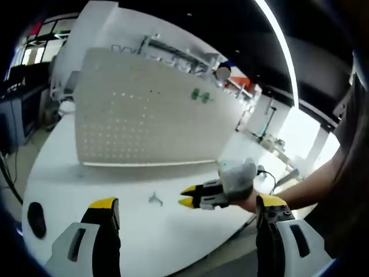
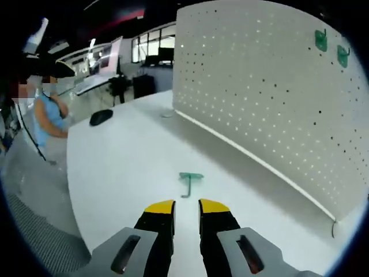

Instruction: Insert the hook assembly into the mounting plate slot until the hook locks in place.

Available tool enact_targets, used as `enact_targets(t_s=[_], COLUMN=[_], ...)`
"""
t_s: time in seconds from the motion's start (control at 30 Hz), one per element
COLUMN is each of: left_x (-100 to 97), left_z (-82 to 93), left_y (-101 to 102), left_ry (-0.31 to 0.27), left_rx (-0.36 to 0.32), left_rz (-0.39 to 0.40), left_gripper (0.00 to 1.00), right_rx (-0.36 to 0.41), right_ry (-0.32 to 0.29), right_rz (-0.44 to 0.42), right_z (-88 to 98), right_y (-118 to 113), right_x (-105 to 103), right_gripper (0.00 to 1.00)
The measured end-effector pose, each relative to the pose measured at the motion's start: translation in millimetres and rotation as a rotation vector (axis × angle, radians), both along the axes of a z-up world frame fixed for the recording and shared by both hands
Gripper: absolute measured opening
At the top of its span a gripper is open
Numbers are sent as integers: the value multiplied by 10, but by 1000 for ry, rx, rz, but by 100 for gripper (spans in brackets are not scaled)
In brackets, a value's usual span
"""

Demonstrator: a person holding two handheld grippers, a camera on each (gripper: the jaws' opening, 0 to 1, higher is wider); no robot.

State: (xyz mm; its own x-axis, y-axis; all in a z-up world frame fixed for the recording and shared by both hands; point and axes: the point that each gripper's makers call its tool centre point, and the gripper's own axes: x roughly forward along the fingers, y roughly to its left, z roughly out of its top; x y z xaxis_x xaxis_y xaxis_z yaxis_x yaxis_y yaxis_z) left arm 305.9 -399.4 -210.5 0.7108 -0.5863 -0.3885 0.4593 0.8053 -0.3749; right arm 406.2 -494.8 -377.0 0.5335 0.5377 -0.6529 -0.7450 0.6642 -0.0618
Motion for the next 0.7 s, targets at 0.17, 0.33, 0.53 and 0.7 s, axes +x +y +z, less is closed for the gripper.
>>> enact_targets(t_s=[0.17,0.33,0.53,0.7], left_x=[52,70,51,26], left_z=[3,-14,-50,-79], left_y=[40,79,133,204], left_ry=[0,3,13,23], left_rx=[-2,4,3,-2], left_rz=[19,27,46,68], left_gripper=[100,100,100,100], right_rx=[-21,-31,-60,-74], right_ry=[40,56,75,86], right_rz=[30,48,71,64], right_z=[-164,-200,-336,-396], right_y=[122,257,359,361], right_x=[102,210,284,323], right_gripper=[14,14,14,13])
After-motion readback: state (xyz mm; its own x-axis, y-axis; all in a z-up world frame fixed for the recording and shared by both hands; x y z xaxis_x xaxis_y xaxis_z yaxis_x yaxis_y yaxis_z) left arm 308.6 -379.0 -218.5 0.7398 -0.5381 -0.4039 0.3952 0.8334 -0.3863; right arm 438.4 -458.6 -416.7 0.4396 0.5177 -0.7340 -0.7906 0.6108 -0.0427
